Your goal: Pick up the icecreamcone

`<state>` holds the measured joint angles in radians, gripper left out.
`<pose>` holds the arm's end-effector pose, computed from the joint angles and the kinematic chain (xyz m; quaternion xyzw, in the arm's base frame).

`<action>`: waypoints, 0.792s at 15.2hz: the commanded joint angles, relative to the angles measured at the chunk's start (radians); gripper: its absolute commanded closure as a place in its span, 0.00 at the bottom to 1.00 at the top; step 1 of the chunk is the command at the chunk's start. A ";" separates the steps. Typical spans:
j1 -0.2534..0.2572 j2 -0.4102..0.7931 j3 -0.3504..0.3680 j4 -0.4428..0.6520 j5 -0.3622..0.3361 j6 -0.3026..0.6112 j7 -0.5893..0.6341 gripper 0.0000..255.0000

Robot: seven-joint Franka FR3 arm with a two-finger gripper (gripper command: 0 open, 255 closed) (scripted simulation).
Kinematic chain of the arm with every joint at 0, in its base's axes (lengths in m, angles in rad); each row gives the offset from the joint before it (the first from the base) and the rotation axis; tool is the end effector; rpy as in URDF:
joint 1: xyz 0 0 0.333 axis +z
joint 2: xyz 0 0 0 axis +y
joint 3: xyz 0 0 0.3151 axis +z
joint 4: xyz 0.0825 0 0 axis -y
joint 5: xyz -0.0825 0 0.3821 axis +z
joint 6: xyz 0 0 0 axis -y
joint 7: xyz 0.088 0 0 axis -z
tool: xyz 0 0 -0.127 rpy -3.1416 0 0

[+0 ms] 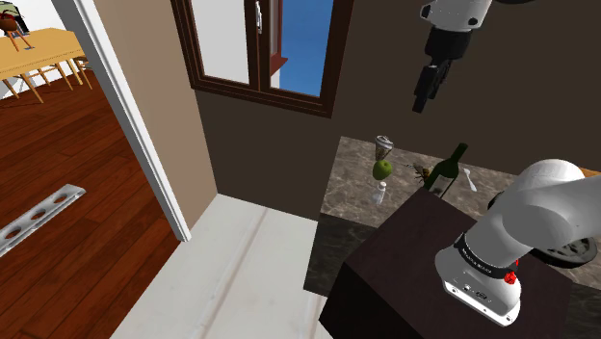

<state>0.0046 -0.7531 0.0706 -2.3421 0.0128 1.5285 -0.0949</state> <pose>0.3075 0.0300 0.5620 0.9966 0.0747 -0.0312 0.0171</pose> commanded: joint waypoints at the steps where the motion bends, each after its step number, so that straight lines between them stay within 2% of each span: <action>1: 0.000 0.000 0.000 0.000 0.000 0.000 0.000 0.00; 12: -0.099 0.306 -0.016 -0.025 -0.113 0.289 0.070 0.00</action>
<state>-0.0838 -0.4743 0.0582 -2.3664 -0.0873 1.7922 -0.0306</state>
